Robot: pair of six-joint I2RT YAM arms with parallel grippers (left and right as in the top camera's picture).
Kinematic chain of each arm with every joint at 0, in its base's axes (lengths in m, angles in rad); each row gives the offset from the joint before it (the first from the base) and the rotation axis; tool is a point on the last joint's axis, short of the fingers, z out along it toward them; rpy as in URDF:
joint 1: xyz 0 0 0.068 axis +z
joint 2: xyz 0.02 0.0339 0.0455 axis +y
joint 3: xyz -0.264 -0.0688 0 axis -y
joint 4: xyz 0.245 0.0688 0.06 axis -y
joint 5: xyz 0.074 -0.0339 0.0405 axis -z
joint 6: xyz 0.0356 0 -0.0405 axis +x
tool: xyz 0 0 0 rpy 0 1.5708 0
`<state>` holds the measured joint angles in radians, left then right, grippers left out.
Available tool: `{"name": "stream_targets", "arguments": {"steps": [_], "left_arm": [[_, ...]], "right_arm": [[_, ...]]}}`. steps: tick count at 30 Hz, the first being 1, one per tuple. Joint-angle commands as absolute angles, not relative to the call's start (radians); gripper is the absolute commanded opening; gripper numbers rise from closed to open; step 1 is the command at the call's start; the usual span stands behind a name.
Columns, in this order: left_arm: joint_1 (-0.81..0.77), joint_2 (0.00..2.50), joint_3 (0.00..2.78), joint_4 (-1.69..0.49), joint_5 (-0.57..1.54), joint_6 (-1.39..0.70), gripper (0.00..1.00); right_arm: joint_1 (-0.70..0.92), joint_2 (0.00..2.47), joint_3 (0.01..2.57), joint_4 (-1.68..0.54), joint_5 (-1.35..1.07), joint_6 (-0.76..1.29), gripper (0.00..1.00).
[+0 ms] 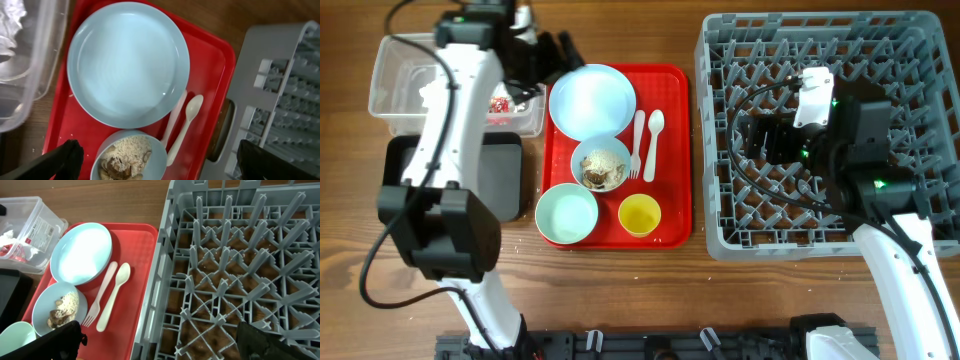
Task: Sort waste into correct bins and load items into the dishwasher rack
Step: 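Move the wrapper left and release it into the clear bin, then grasp the rim of the light-blue rice bowl with the left gripper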
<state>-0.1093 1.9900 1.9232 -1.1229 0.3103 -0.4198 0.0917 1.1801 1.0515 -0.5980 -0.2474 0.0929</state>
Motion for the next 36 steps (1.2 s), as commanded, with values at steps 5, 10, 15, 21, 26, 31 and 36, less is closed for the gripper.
{"name": "stream_targets", "arguments": {"steps": [5, 10, 15, 21, 26, 31, 36], "left_arm": [[-0.335, 1.979, 1.922, -1.162, 0.124, -0.400, 0.99], [-0.402, 1.979, 1.774, -1.069, 0.087, -0.431, 0.91], [-0.430, 1.979, 1.613, -0.984, 0.088, -0.431, 0.74], [-0.499, 1.979, 1.445, -0.877, 0.073, -0.399, 0.62], [-0.500, 1.979, 1.406, -0.862, 0.050, -0.397, 0.28], [-0.502, 1.981, 1.382, -0.817, 0.051, -0.396, 0.21], [-0.502, 1.980, 1.374, -0.800, 0.063, -0.397, 0.04]], "right_arm": [[0.093, 1.188, 1.071, -0.596, -0.265, 0.109, 1.00], [0.093, 1.188, 1.071, -0.622, -0.265, 0.108, 1.00], [0.093, 1.188, 1.071, -0.622, -0.265, 0.108, 1.00], [0.093, 1.188, 1.071, -0.622, -0.265, 0.108, 1.00], [0.093, 1.188, 1.071, -0.622, -0.265, 0.108, 1.00], [0.093, 1.188, 1.071, -0.622, -0.265, 0.108, 1.00], [0.093, 1.188, 1.071, -0.619, -0.265, 0.108, 1.00]]}}
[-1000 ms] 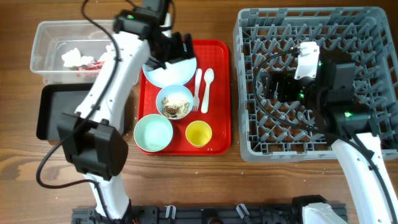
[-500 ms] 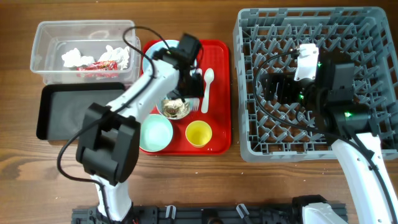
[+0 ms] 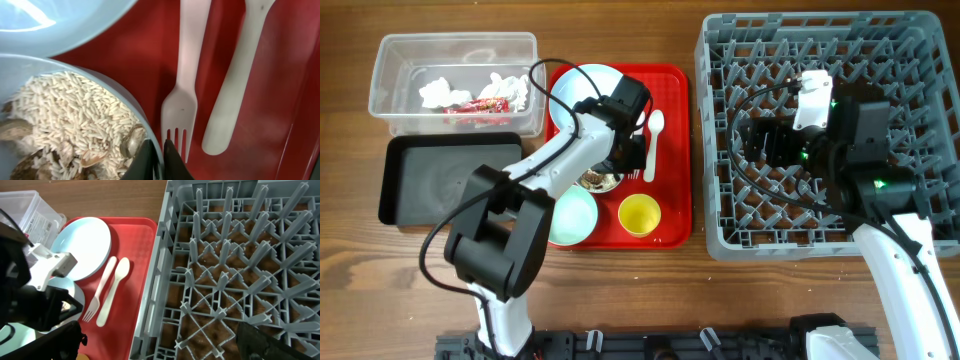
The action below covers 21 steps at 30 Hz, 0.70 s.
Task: Sort waste into correct bins and load items into the dishwasher rack
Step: 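Grasp the rim of the light-blue rice bowl with the left gripper, then tip the bowl over the black tray to dump the rice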
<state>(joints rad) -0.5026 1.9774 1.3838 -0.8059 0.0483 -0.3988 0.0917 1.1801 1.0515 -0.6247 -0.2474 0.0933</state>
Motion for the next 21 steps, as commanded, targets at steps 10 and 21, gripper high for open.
{"name": "stream_targets", "arguments": {"steps": [10, 21], "left_arm": [[-0.437, 1.829, 1.622, -1.024, 0.142, -0.396, 0.04], [-0.014, 1.733, 1.578, -1.271, 0.271, -0.307, 0.04]], "right_arm": [[0.093, 1.188, 1.071, -0.610, -0.265, 0.108, 1.00], [0.093, 1.188, 1.071, -0.596, -0.265, 0.116, 1.00]]}}
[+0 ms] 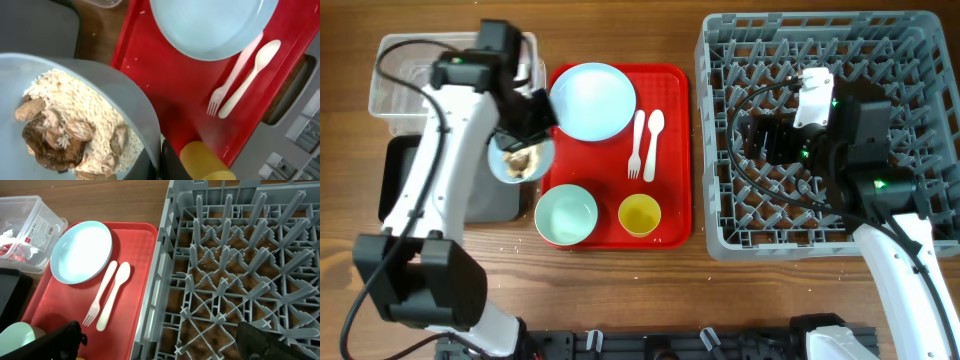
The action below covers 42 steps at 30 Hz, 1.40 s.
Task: Sort waste into correct bins and load items into the dishwasher rack
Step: 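Tip the bowl over the black tray to dump the rice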
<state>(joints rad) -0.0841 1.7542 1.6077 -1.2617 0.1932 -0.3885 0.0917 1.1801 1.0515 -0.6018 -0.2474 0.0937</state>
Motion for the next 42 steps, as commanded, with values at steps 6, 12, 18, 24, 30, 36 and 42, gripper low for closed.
{"name": "stream_targets", "arguments": {"steps": [6, 12, 18, 24, 30, 36, 42], "left_arm": [[0.172, 1.733, 1.447, -1.218, 0.429, -0.189, 0.04], [0.311, 1.734, 1.313, -1.118, 0.591, -0.078, 0.04], [0.478, 1.734, 1.178, -0.982, 0.940, 0.121, 0.04], [0.644, 1.734, 1.142, -0.957, 1.159, 0.129, 0.04], [0.665, 1.734, 1.142, -0.967, 1.224, 0.127, 0.04], [0.666, 1.734, 1.142, -1.015, 1.250, 0.126, 0.04], [0.666, 1.734, 1.142, -1.012, 1.331, 0.123, 0.04]], "right_arm": [[0.093, 1.188, 1.071, -0.596, -0.265, 0.115, 1.00], [0.093, 1.188, 1.071, -0.596, -0.265, 0.138, 1.00], [0.093, 1.188, 1.071, -0.591, -0.265, 0.138, 1.00], [0.093, 1.188, 1.071, -0.593, -0.266, 0.142, 1.00], [0.093, 1.188, 1.071, -0.592, -0.276, 0.142, 1.00], [0.093, 1.188, 1.071, -0.593, -0.276, 0.141, 1.00], [0.093, 1.188, 1.071, -0.593, -0.276, 0.141, 0.99]]}}
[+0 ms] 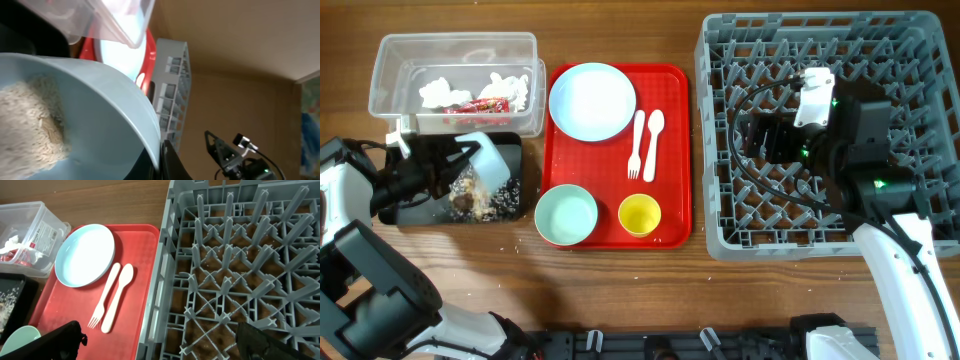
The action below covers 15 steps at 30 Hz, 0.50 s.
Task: Sort waste into correct bins and load items into the dishwasher rack
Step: 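Tip the bowl over the black tray to dump the rice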
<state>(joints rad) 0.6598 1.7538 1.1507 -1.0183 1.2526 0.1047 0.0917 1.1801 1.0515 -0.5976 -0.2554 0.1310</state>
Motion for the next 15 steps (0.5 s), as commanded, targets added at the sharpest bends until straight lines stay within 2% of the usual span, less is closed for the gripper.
{"name": "stream_targets", "arguments": {"steps": [1, 15], "left_arm": [[0.667, 1.734, 1.142, -1.002, 1.329, 0.123, 0.04], [0.762, 1.734, 1.142, -0.984, 1.388, 0.014, 0.04]], "right_arm": [[0.093, 1.188, 1.071, -0.593, -0.276, 0.141, 1.00], [0.093, 1.188, 1.071, -0.592, -0.276, 0.138, 1.00]]}}
